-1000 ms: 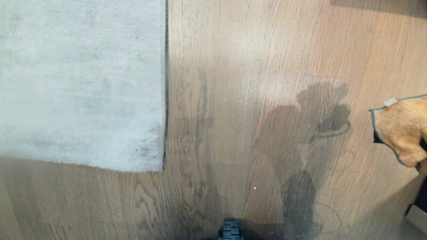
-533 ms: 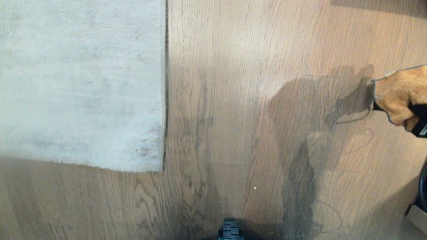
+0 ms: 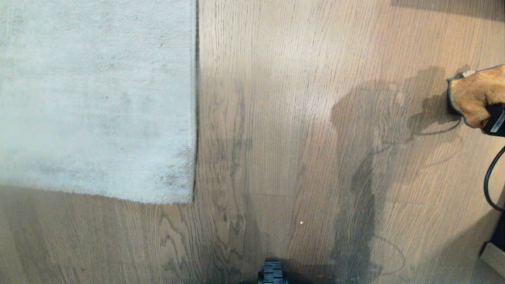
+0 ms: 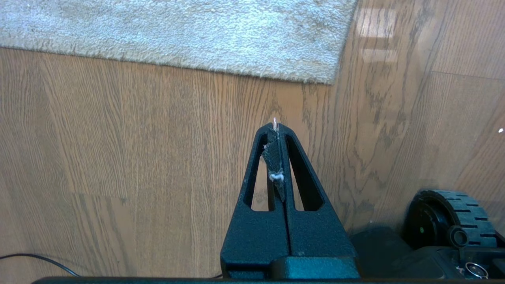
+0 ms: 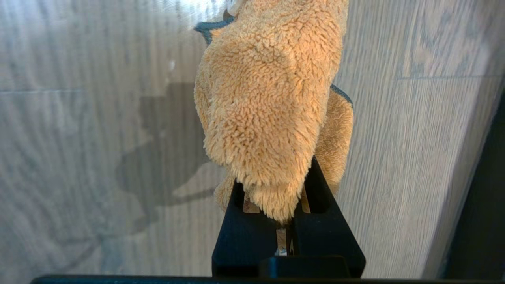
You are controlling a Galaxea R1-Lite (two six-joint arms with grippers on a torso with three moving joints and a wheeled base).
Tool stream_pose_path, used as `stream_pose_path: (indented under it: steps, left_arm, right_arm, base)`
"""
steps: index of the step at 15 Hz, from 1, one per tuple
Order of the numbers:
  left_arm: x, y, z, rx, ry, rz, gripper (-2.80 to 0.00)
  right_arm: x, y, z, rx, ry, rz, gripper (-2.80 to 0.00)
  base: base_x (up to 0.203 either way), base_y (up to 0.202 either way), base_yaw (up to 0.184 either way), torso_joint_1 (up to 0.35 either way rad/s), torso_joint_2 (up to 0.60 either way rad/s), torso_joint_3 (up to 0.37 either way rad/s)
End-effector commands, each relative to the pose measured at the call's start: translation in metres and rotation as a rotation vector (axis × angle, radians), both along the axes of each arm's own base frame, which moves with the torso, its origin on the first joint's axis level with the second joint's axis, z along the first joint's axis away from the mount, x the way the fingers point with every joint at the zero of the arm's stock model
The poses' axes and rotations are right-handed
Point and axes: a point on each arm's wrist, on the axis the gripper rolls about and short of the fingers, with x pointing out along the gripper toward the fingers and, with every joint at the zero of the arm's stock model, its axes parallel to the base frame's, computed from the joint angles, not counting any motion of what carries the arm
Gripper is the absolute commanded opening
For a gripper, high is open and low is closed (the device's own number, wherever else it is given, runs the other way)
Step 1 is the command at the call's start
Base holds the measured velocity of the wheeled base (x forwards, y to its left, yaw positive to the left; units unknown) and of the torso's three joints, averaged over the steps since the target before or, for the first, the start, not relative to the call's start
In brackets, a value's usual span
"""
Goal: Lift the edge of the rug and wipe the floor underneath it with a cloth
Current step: Put down the rag
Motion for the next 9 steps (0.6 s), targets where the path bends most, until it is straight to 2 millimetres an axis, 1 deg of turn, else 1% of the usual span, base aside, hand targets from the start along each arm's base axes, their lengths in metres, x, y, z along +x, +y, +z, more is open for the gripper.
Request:
stream_pose_path:
  steps: [1,3,6,9]
  left_arm:
    - [0.000,0.000,0.000,0.000,0.000,0.001,-2.80]
    - [0.000,0.000,0.000,0.000,0.000,0.001,-2.80]
    - [0.000,0.000,0.000,0.000,0.000,0.001,-2.80]
    - [0.000,0.000,0.000,0.000,0.000,0.001,-2.80]
  right_arm:
    - [0.010,-0.017,-0.006,0.001,0.020,0.002,-2.80]
    - [0.016,-0.023,-0.010,0.006,0.031,-0.002,-2.80]
    - [0.024,-0.029,-0.021,0.016,0.057,-0.008,-2.80]
    - [0.039,-0.036,-0.030,0.004,0.012,-0.006,-2.80]
  base:
    - [0.000,0.000,0.000,0.000,0.00,0.000]
    - [0.000,0.000,0.000,0.000,0.00,0.000]
    - [0.000,0.000,0.000,0.000,0.00,0.000]
    - [0.000,0.000,0.000,0.000,0.00,0.000]
